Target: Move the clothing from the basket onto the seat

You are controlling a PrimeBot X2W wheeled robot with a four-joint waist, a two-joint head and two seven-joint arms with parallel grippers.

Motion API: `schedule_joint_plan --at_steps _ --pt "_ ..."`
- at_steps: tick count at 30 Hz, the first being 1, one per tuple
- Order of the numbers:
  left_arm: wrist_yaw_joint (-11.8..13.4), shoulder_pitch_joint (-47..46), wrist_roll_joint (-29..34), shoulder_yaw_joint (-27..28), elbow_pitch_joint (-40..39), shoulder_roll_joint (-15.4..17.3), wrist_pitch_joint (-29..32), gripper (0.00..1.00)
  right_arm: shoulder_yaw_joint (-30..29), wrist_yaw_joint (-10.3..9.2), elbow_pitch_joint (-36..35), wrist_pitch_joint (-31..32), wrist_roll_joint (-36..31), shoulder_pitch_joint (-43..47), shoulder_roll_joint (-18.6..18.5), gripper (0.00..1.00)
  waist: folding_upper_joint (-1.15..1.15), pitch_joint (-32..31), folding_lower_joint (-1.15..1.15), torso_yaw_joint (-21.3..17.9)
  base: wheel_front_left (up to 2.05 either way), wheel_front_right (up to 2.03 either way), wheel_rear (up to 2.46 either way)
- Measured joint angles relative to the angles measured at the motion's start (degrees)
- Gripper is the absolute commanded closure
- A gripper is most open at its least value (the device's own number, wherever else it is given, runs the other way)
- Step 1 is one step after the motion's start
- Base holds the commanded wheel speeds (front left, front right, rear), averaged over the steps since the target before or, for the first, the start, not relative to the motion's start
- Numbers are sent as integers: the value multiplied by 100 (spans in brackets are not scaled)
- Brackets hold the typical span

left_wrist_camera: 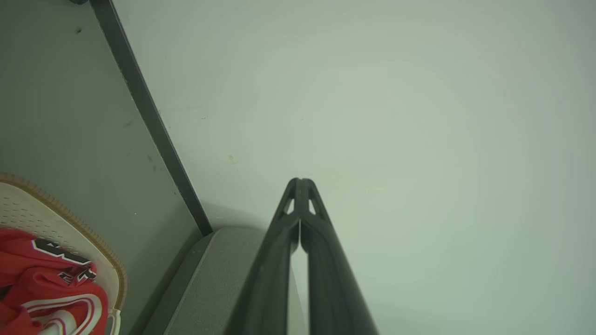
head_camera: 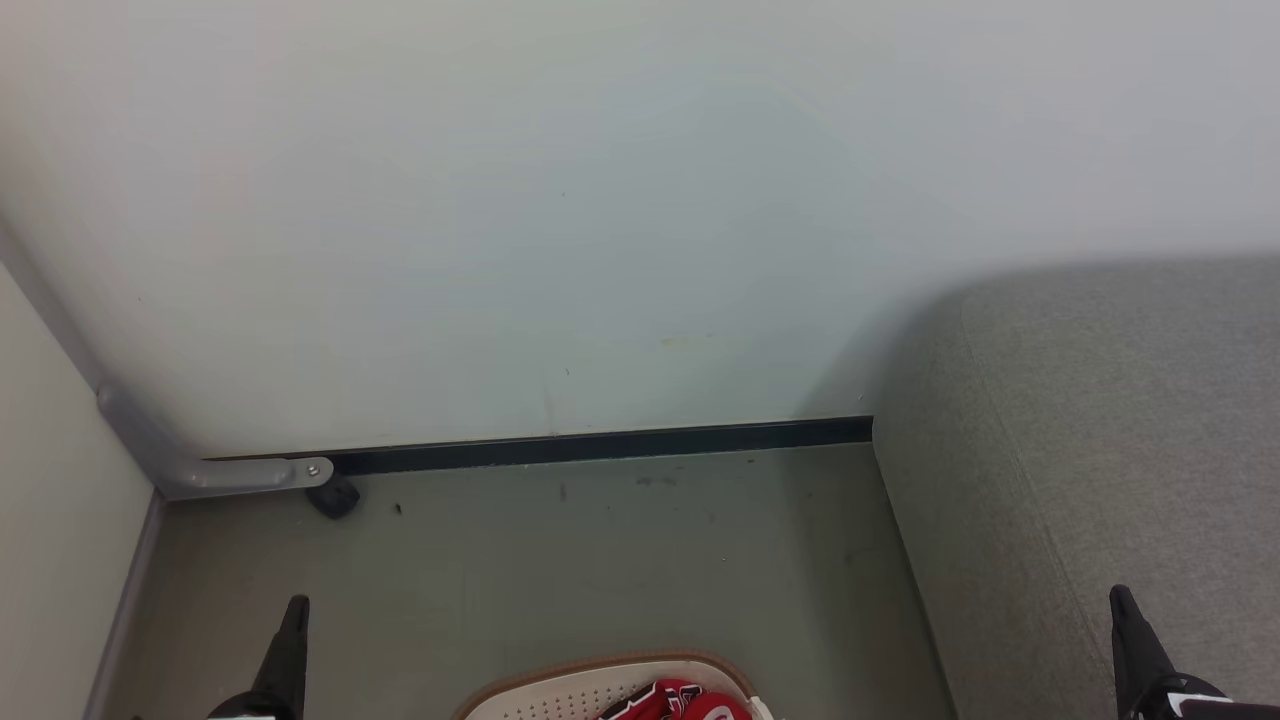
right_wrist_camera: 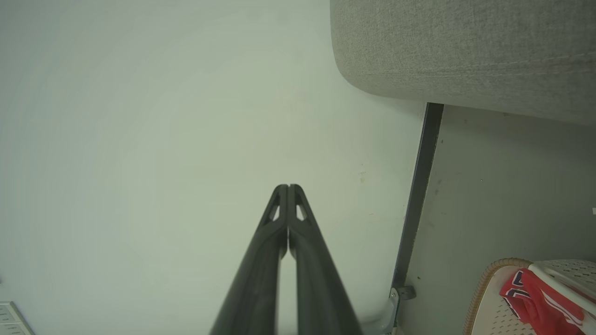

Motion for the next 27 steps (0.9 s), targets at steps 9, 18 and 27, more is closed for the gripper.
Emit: schedule_joint_plan --at_steps 9,18,27 --pt "0 0 0 0 0 0 0 100 0 0 0 0 0 0 0 100 0 0 0 0 0 0 0" --pt "0 0 0 0 0 0 1 100 0 0 0 0 0 0 0 100 0 0 0 0 0 0 0" --pt "-1 0 0 0 0 0 0 100 0 0 0 0 0 0 1 100 0 0 0 0 0 0 0"
